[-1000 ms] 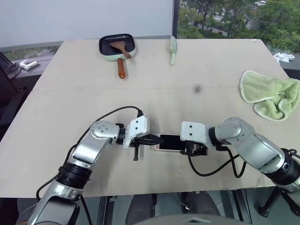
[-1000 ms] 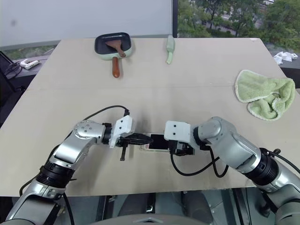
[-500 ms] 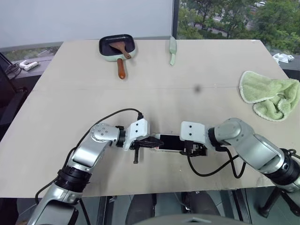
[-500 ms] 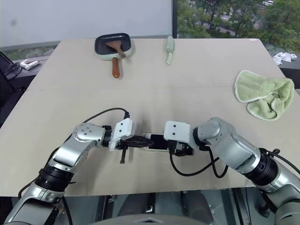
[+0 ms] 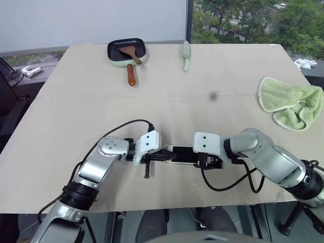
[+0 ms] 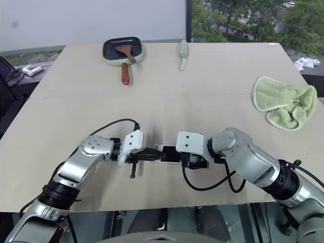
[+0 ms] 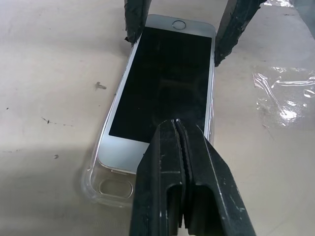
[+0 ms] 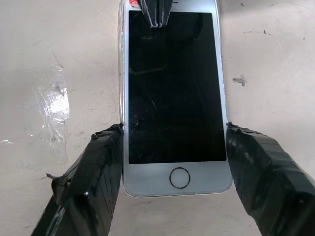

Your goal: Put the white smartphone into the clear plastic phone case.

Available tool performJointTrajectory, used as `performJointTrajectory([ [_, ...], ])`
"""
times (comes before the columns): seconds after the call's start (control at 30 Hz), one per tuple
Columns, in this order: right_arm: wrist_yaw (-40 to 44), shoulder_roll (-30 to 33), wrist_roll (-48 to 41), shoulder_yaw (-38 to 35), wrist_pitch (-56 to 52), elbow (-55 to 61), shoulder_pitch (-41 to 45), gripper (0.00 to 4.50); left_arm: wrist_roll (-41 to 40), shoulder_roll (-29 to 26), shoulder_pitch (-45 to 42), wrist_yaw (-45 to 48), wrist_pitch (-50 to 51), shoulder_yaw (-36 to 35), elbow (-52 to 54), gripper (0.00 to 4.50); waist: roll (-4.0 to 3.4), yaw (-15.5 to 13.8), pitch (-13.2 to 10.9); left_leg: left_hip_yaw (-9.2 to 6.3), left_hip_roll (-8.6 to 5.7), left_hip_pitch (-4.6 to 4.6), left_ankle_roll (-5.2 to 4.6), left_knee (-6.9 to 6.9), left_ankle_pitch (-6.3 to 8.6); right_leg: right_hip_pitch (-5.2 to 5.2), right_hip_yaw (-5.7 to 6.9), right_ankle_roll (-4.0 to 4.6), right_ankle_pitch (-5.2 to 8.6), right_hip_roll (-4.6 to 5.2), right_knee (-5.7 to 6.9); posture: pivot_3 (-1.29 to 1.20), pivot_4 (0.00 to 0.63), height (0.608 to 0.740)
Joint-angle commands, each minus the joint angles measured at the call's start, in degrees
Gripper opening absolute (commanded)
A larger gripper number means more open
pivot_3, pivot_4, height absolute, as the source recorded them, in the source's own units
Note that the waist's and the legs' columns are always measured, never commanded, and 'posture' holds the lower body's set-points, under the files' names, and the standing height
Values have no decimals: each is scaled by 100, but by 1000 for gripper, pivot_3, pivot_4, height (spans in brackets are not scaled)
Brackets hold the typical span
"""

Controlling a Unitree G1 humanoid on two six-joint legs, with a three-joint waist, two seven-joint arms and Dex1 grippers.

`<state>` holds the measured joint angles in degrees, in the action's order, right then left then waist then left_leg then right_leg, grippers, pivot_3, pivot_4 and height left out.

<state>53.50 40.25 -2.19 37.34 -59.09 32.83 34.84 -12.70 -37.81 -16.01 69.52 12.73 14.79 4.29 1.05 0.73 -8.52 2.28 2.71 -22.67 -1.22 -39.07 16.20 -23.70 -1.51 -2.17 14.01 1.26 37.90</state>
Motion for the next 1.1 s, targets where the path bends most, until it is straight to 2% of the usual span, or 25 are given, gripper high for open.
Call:
performJointTrajectory([
  [0.03, 74, 101, -22, 174, 128, 191, 3, 2785, 267, -55, 182, -25, 55, 253, -221, 15, -1, -2, 2, 0, 0, 0, 0, 0, 0, 0, 0, 0, 0, 0, 0, 0, 150, 740],
  [0.17, 49, 77, -51, 139, 186, 170, -8, 2785, 280, -54, 185, -41, 25, 254, -253, 15, -1, -4, 3, 0, 0, 0, 0, 0, 0, 1, 0, 0, 0, 0, -1, 0, 150, 740],
  [0.23, 44, 35, -94, 79, 187, 153, 5, 3800, 287, -49, 184, -51, 12, 254, -271, 0, -1, -4, 3, 0, 0, 0, 0, 0, 0, 1, 0, 0, 0, 0, -1, 0, 150, 740],
  [0.3, 48, 3, -187, -31, 175, 159, -6, 4478, 293, -35, 184, -63, -6, 257, -296, 0, -1, -4, 3, -2, 0, 0, 0, 0, 0, 1, 1, 0, 0, 0, -1, 0, 150, 740],
  [0.5, -104, 15, -470, -643, 76, 241, -117, 4478, 288, -15, 156, -91, -45, 283, -350, 0, -1, -17, 3, -2, -1, -1, 0, -1, 0, 2, 1, 0, 0, 1, -1, 0, 150, 740],
  [0.63, 52, 69, -1049, -1400, -147, 423, -309, 4478, 287, -2, 146, -104, -68, 297, -372, 0, -1, -24, 3, -3, -1, -2, 0, -2, 0, 3, 2, 0, 0, 2, -2, 0, 150, 740],
  [0.67, 128, 245, -1123, -1580, -91, 399, -402, 4478, 289, 10, 143, -110, -98, 297, -383, 0, -1, -23, 3, -4, -1, -2, 0, -2, 0, 3, 2, 0, 0, 2, -2, 0, 150, 740],
  [0.77, 296, 816, -1167, -1821, 168, 277, -675, 3261, 112, 123, 105, -161, -115, 182, -244, 0, -2, -59, 3, -7, -3, -3, -1, -2, 0, 6, 5, 0, 0, 4, -4, 0, 150, 740],
  [0.83, 277, 1044, -1079, -1752, 334, 182, -736, 2240, -145, 195, 4, -201, 40, -13, 4, 0, -2, -44, 2, -2, -5, -3, -1, -3, 1, 6, 4, 0, 0, 8, -6, 0, 150, 740],
  [0.93, 236, 1119, -1089, -1667, 400, 153, -738, 879, -400, 155, -148, -265, 320, -300, 316, 0, 0, 3, -1, -4, -4, -4, -1, -4, 1, 3, 3, -1, 0, 5, -2, 0, 150, 740],
  [0.97, 217, 1106, -1088, -1626, 394, 156, -726, 272, -494, 89, -187, -279, 448, -418, 452, 0, 1, 6, -4, -8, -1, -7, -1, -4, 1, 1, 3, -1, 0, -1, -2, 0, 150, 740],
  [1.0, 196, 1090, -1081, -1585, 387, 158, -713, 74, -588, 7, -201, -282, 573, -531, 584, 0, 2, 4, -6, -12, 2, -9, -1, -3, 1, 0, 3, -1, 0, -6, -2, 0, 150, 740],
  [1.1, 154, 1047, -1054, -1471, 368, 167, -657, 74, -787, -332, -118, -235, 892, -821, 876, 0, 0, 8, -9, -19, 7, -12, -1, -3, 1, -3, 3, 0, 0, -13, -4, 0, 150, 740],
])
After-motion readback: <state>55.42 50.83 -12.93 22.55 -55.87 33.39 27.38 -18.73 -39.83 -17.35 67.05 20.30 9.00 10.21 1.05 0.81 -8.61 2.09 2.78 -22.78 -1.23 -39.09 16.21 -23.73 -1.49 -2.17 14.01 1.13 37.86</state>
